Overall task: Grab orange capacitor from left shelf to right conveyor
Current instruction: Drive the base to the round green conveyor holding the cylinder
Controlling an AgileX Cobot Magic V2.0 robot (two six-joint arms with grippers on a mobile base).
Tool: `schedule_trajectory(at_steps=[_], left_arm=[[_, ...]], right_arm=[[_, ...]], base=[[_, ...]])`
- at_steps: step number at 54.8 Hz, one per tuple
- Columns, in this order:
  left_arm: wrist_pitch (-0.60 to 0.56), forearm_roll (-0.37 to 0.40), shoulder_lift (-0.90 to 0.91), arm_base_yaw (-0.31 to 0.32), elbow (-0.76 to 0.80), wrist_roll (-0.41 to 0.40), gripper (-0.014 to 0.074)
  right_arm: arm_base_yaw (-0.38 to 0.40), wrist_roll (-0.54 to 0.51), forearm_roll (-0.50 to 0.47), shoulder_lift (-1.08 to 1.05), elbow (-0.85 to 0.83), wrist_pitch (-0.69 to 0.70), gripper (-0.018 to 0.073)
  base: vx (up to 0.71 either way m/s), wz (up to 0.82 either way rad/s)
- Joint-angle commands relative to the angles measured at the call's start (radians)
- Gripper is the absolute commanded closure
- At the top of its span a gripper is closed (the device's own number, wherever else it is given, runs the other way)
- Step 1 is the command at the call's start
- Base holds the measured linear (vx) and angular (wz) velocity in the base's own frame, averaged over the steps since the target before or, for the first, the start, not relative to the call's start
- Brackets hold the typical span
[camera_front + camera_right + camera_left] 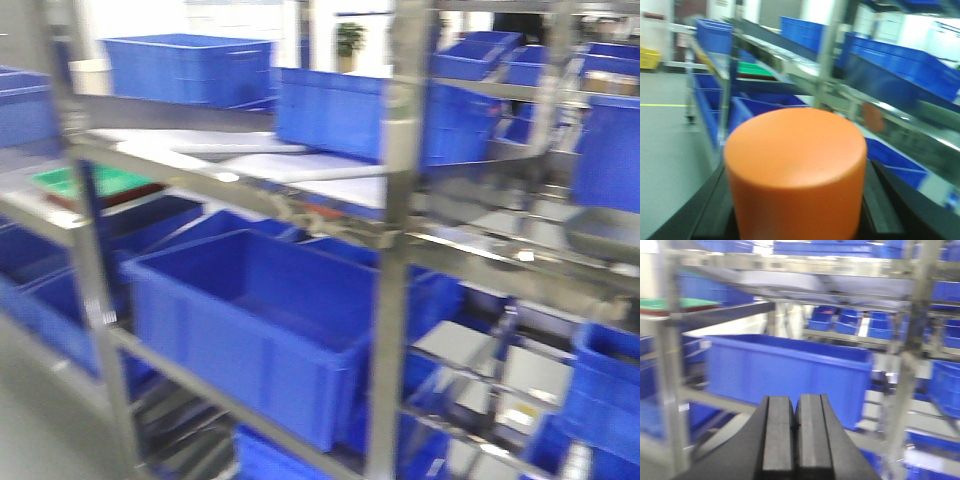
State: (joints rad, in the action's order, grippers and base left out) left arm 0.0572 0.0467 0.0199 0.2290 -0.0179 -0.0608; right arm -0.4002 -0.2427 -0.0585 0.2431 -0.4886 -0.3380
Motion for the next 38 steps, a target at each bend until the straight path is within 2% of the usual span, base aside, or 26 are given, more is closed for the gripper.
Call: schedule_trajectory(at_steps=[1, 38], left_arm=[[-0.081, 0.005, 0.005, 0.008, 0.030, -0.006, 0.0603], [-0.081, 0.005, 0.005, 0.008, 0.030, -0.006, 0.0603]], right_arm=[[0.001, -0.002, 0.007, 0.010, -0.029, 0.091, 0.0567], [0.001, -0.002, 0.007, 0.010, -0.029, 0.088, 0.0567]], base=[[-0.14, 0.65], [-0.09, 0.68]])
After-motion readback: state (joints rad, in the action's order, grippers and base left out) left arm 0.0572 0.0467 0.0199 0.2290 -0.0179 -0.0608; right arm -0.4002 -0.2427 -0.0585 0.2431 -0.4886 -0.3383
